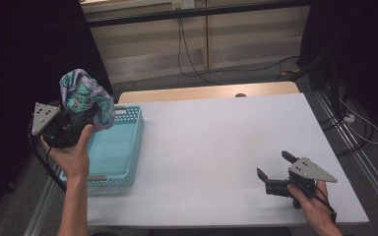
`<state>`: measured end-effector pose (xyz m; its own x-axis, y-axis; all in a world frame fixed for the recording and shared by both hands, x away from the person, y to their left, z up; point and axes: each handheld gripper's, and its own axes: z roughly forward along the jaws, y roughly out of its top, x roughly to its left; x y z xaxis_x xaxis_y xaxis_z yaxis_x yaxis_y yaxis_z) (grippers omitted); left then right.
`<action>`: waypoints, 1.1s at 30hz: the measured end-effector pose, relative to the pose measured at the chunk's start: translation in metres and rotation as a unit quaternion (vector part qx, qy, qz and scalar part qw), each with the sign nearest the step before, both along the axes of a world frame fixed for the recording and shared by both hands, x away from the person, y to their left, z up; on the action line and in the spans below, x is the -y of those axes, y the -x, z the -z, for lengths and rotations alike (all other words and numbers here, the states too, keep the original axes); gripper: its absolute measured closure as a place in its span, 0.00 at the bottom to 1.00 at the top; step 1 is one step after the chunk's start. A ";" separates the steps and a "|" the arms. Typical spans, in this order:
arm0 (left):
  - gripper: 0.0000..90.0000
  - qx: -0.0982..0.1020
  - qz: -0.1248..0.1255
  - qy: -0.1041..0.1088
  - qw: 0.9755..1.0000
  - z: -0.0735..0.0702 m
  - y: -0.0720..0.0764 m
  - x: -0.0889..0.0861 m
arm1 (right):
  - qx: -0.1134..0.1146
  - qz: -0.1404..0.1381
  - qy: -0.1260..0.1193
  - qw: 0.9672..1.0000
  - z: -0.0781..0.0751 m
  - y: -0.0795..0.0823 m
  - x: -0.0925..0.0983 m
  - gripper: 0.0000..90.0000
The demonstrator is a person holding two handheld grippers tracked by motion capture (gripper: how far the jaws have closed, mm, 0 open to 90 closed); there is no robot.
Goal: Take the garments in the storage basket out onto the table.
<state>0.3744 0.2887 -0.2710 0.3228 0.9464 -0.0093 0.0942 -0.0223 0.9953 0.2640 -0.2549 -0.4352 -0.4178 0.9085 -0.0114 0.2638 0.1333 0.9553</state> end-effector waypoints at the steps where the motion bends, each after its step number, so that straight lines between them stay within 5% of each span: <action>1: 0.56 0.004 0.003 0.002 1.000 0.001 -0.001 0.003 | 0.000 0.000 0.000 1.000 0.000 0.000 0.000 0.02; 12: 0.56 0.015 0.049 0.022 0.998 -0.005 -0.007 0.022 | 0.001 0.001 0.000 1.000 0.000 0.000 0.000 0.02; 16: 0.56 0.025 0.052 0.011 0.998 -0.011 -0.004 0.031 | 0.002 -0.001 0.001 1.000 0.000 0.000 0.000 0.02; 27: 0.56 0.032 0.094 0.046 0.994 -0.025 -0.007 0.063 | 0.002 -0.001 0.001 1.000 0.000 -0.001 0.000 0.02; 30: 0.56 0.035 0.092 0.036 0.994 -0.028 -0.007 0.068 | 0.003 -0.003 0.001 1.000 0.000 -0.001 0.000 0.02; 33: 0.56 0.036 0.113 0.036 0.992 -0.031 -0.008 0.079 | 0.003 -0.003 0.001 1.000 0.000 0.000 0.000 0.02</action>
<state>0.3825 0.2101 -0.2401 0.5285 0.8478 -0.0439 0.0228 0.0376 0.9990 0.2643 -0.2548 -0.4349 -0.4235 0.9058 -0.0165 0.2572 0.1376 0.9565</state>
